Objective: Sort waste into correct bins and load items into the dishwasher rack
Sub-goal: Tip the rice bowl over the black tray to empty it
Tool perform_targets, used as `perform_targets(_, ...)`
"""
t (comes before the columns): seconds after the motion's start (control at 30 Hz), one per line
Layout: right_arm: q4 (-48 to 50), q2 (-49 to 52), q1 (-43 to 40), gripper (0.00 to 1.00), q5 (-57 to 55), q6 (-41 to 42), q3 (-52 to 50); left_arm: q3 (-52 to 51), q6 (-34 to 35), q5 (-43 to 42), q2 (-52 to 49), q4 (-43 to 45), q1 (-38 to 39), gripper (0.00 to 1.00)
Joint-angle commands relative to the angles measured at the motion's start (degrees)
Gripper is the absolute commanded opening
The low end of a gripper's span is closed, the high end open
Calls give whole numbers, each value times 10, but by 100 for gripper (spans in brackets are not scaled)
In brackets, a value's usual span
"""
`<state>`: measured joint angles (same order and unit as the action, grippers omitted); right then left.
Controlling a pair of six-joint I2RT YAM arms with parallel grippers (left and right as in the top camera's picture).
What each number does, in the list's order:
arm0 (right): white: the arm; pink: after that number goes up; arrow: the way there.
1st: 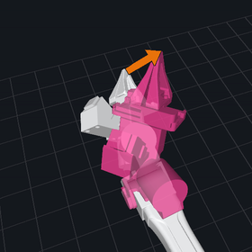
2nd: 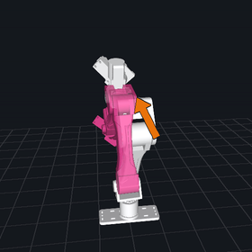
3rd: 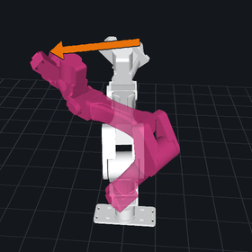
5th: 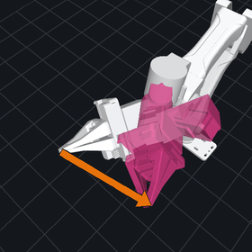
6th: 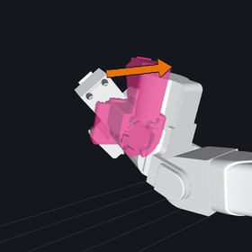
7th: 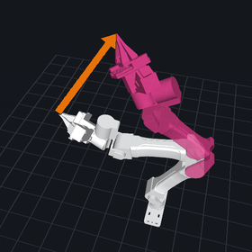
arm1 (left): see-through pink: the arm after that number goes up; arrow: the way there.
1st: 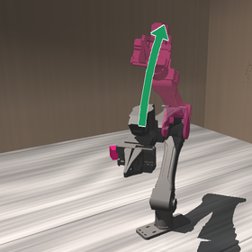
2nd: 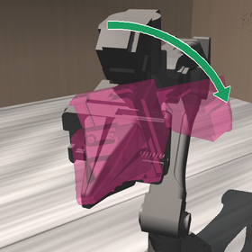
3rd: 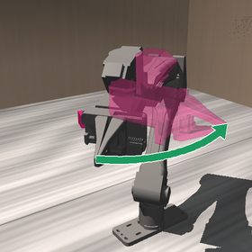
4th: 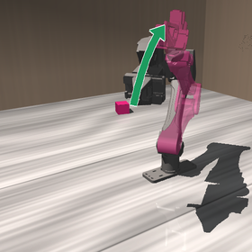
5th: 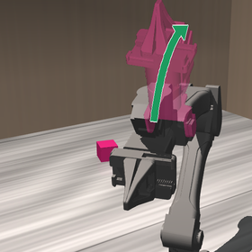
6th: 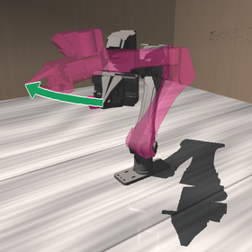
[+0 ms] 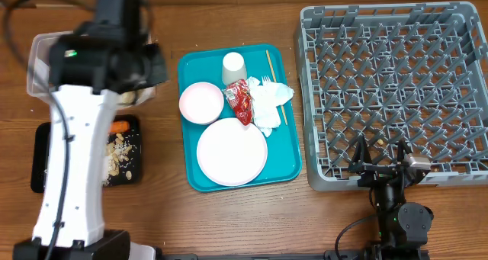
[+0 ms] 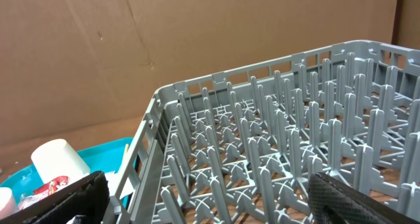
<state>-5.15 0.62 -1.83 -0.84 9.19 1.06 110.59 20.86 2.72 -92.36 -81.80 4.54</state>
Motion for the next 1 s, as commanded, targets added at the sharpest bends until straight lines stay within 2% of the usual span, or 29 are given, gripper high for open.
perform_targets(0.0,4,-4,3,100,-1,0,-6,-21,13,-17,39,-39,-47,4)
perform_targets(0.1,4,-4,3,100,-1,-1,-6,-82,-6,-60,72,-31,-102,4)
perform_targets(0.3,4,-4,3,100,-1,-1,-6,-233,-99,-269,124,56,-225,5)
perform_targets(0.53,4,-4,3,100,-1,-1,-6,-406,-199,-487,124,180,-399,4)
perform_targets(0.8,4,-4,3,100,-1,-1,-6,-524,-272,-700,44,297,-522,4)
perform_targets(0.97,4,-4,3,100,-1,-1,-6,-534,-278,-771,-44,350,-544,4)
